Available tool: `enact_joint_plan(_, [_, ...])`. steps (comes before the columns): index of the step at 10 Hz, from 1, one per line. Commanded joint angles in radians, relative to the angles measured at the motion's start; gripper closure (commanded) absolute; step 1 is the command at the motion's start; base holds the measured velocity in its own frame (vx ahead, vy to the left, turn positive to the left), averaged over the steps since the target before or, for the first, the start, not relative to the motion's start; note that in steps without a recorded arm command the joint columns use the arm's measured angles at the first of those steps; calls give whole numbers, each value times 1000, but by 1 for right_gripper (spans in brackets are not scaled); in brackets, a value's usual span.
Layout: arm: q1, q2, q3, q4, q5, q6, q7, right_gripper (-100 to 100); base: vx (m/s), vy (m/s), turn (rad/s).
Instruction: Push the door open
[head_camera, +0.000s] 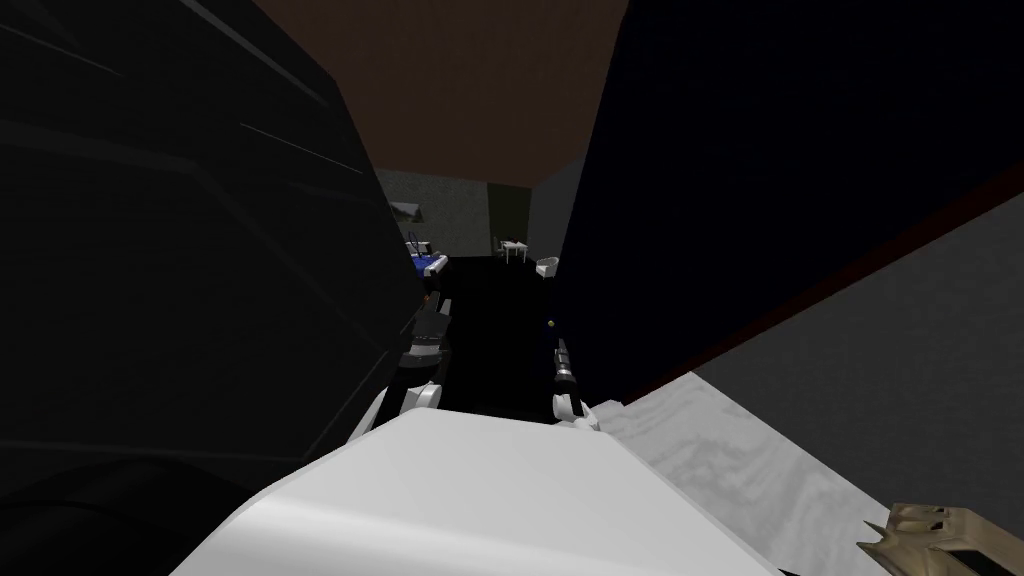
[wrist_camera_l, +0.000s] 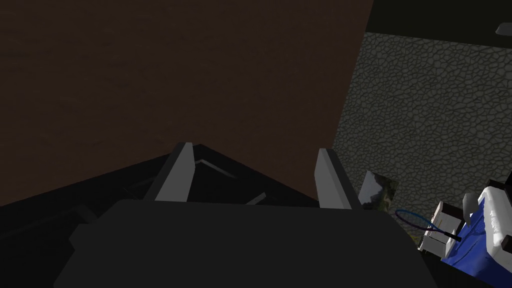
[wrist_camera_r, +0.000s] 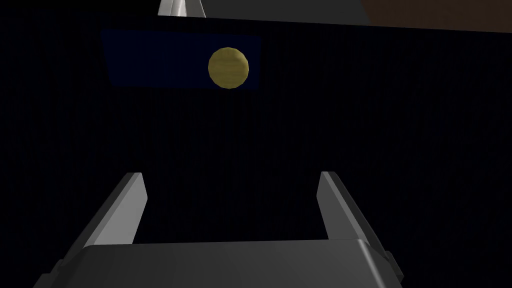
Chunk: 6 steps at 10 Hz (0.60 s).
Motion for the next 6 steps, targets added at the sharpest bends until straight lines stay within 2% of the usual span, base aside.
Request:
enact_joint_plan(1, [-2, 15, -3, -1, -5, 1, -2, -100, -242, 139, -41])
enact_joint_plan(2, [-2, 8, -2, 2, -3, 0, -2, -100, -119, 69, -16])
enact_joint_plan(3, [-1, 1, -4, 4, -5, -5, -1, -100, 96, 18, 26])
enact_joint_plan(6, [1, -6, -8, 6, -7, -12, 0, -100, 175, -17, 25])
